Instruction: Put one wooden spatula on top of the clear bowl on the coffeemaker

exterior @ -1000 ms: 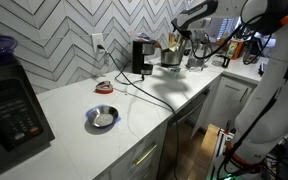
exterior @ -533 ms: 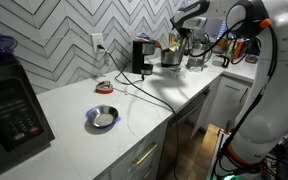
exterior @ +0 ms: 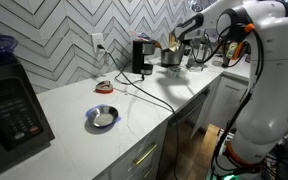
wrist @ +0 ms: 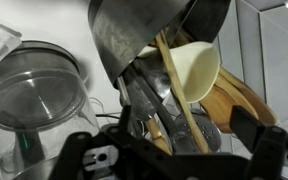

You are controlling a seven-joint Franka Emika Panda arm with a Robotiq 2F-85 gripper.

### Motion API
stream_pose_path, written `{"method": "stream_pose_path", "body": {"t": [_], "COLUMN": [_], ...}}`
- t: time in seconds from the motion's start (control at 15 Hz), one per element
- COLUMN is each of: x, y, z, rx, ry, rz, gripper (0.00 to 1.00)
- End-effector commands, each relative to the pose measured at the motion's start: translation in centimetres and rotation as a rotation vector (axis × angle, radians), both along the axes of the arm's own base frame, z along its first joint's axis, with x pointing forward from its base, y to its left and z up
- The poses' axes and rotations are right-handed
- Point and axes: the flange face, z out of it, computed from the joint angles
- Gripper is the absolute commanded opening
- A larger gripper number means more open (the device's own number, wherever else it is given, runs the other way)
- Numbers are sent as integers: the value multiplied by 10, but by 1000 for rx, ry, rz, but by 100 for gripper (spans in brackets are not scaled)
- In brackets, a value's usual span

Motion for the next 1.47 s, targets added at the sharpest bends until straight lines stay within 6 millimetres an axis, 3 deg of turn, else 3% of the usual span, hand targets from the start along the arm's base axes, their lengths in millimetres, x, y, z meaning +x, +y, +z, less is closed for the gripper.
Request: {"method": "stream_pose_path", "body": {"t": [0.0, 0.07, 0.13, 0.2, 0.27, 0.4, 0.47, 0.6, 0.87, 1.0, 1.27, 1.33, 1.4], "x": [16, 21, 27, 32, 36, 43, 46, 47, 51, 53, 61, 65, 67], "y": [-8, -7, -4, -2, -2, -2, -3, -8, -16, -19, -25, -27, -28], "z": [-23, -28, -31, -36, -38, -39, -38, -37, -46, -52, -60, -60, -61], "rx": [-87, -104, -116, -126, -142, -167, -175, -202, -240, -259, -285, -288, -290], "ry": [-2, -1, 3, 8, 13, 16, 19, 40, 106, 139, 152, 146, 145], "rz": [0, 9, 20, 30, 34, 42, 46, 49, 72, 84, 92, 89, 88], "gripper": [88, 87, 75, 72, 54, 51, 44, 42, 63, 68, 52, 37, 40]}}
